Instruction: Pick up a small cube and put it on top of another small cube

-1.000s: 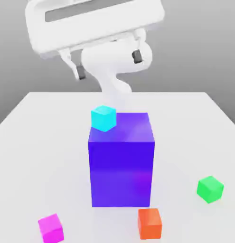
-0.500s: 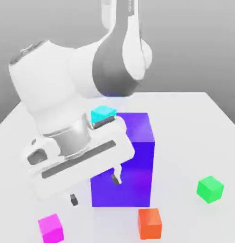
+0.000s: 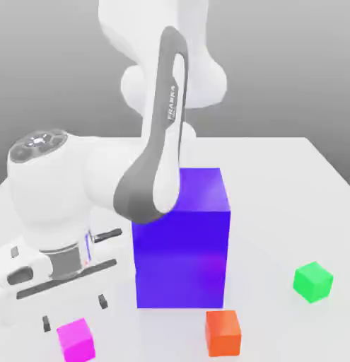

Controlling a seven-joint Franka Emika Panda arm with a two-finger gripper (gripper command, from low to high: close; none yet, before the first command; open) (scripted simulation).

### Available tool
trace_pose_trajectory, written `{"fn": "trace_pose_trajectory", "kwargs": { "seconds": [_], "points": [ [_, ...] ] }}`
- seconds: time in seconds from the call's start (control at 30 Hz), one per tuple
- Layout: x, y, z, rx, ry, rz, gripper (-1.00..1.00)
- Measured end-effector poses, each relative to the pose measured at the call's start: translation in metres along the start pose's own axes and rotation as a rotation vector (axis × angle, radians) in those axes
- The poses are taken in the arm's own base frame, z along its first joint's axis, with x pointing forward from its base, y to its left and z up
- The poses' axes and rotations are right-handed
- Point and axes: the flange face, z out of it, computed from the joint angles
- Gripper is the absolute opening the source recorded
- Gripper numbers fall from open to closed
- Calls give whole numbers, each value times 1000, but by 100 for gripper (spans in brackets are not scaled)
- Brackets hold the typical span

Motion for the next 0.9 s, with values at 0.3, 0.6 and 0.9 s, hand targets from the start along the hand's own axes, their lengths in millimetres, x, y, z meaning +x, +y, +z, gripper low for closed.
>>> {"fn": "trace_pose_trajectory", "kwargs": {
  "seconds": [0.3, 0.6, 0.9],
  "points": [
    [-6, -1, 40, 21, -48, -5, -100],
    [11, -64, -40, 85, 33, -95, -100],
    [-59, -235, -60, 85, -34, -594, -100]
  ]
}}
